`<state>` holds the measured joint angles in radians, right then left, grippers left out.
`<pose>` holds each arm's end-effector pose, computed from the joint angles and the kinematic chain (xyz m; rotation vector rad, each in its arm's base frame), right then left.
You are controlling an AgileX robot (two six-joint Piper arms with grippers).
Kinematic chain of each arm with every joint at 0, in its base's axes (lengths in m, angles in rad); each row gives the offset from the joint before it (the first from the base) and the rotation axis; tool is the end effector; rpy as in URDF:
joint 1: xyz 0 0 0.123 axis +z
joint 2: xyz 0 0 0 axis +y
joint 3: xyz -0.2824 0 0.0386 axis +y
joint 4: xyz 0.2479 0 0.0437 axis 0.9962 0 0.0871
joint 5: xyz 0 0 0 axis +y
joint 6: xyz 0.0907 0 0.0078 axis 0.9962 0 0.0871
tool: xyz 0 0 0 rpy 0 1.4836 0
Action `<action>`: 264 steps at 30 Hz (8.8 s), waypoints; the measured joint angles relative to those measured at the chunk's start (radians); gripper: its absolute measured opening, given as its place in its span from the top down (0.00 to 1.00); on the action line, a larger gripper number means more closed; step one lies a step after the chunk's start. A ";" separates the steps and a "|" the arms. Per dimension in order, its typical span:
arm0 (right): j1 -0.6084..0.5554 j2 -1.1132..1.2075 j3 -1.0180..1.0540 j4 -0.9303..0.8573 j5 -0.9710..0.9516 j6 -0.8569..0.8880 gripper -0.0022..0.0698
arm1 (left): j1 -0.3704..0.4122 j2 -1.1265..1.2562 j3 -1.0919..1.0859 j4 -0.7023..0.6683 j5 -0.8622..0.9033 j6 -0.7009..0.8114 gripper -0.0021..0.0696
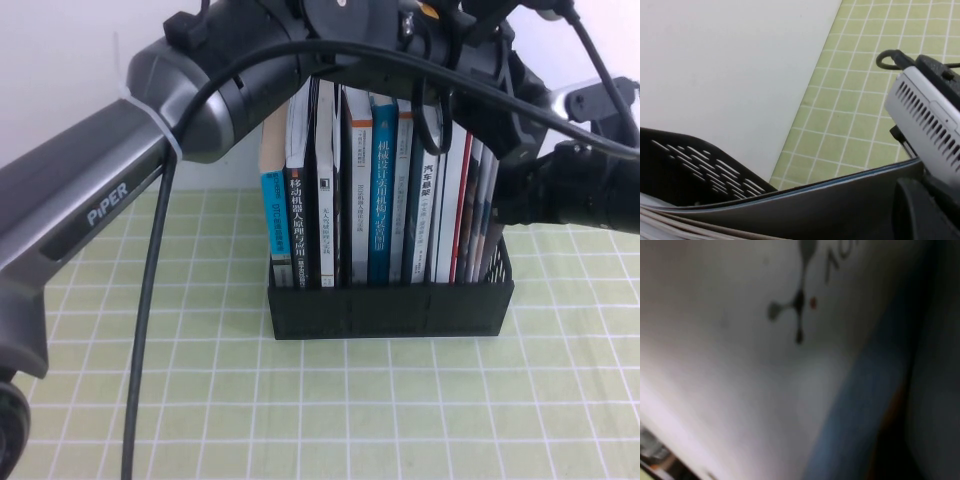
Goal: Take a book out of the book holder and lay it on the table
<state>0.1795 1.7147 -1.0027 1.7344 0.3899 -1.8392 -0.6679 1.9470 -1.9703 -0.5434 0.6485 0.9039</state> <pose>0.3545 0.0991 0.2234 -0.5098 2.0550 0.4605 0.3464 -0.3096 0.3821 1.2514 1.6122 -0.4564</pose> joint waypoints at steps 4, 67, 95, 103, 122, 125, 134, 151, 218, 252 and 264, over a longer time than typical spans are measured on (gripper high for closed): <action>0.000 0.006 -0.006 0.002 0.038 -0.004 0.92 | 0.004 0.000 0.000 0.013 0.004 -0.008 0.98; 0.773 -0.190 -0.226 -2.100 0.229 1.244 0.96 | 0.526 -1.262 1.118 0.018 0.219 -0.492 0.97; 0.818 0.050 -0.215 -1.742 0.574 1.233 0.14 | 0.498 -1.262 1.118 0.074 0.230 -0.516 0.97; 0.818 0.026 -0.599 -1.345 0.818 1.031 0.18 | 0.498 -1.262 1.118 0.128 0.291 -0.516 0.97; 0.699 -0.268 -1.112 -2.089 0.847 1.328 0.97 | 0.498 -1.664 1.152 0.365 0.320 -0.773 0.97; 0.666 -0.366 -1.027 -2.089 0.847 1.361 0.97 | 0.498 -1.796 1.209 0.387 0.251 -0.840 0.97; 0.652 -0.767 -0.531 -2.089 0.680 1.552 0.97 | 0.498 -1.881 1.439 0.391 0.155 -0.915 0.97; 0.652 -1.341 0.679 -2.229 -0.040 1.966 0.97 | 0.498 -1.881 1.566 0.357 0.096 -0.915 0.97; 0.041 -1.653 0.917 -2.234 -0.203 2.115 0.97 | 0.538 -1.959 1.989 0.591 -0.293 -1.244 0.97; -0.147 -1.724 1.030 -1.599 -0.022 1.661 0.97 | 0.538 -1.959 1.989 0.593 -0.295 -1.244 0.97; -0.147 -1.724 1.030 -1.599 -0.021 1.661 0.97 | 0.538 -1.959 1.989 0.594 -0.295 -1.244 0.97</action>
<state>0.0324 -0.0095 0.0275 0.1358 0.3691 -0.1778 -0.1301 -0.0125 0.0189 0.0509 0.3536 -0.3397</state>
